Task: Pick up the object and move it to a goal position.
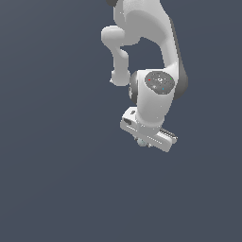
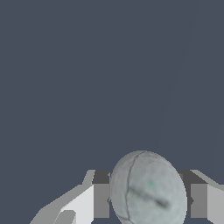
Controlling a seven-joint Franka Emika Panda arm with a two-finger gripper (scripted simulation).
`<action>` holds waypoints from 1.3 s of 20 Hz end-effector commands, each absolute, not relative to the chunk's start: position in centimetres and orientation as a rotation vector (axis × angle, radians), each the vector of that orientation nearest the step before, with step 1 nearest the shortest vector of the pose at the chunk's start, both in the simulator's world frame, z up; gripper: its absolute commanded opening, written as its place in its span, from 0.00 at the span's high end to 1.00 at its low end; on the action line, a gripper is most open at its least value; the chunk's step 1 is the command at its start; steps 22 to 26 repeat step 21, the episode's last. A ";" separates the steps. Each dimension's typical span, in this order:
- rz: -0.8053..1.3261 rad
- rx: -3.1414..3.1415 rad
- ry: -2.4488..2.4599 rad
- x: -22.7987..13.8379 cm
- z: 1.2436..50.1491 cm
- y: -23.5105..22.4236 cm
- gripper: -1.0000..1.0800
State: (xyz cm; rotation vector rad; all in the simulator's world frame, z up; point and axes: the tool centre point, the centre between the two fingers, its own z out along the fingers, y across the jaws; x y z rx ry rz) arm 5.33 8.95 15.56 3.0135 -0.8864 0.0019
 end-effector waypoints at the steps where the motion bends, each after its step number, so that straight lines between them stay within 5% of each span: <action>1: 0.001 3.013 -0.887 6.3 17.5 9.7 1.00; 26: 0.000 3.013 -0.887 9.1 22.4 11.8 1.00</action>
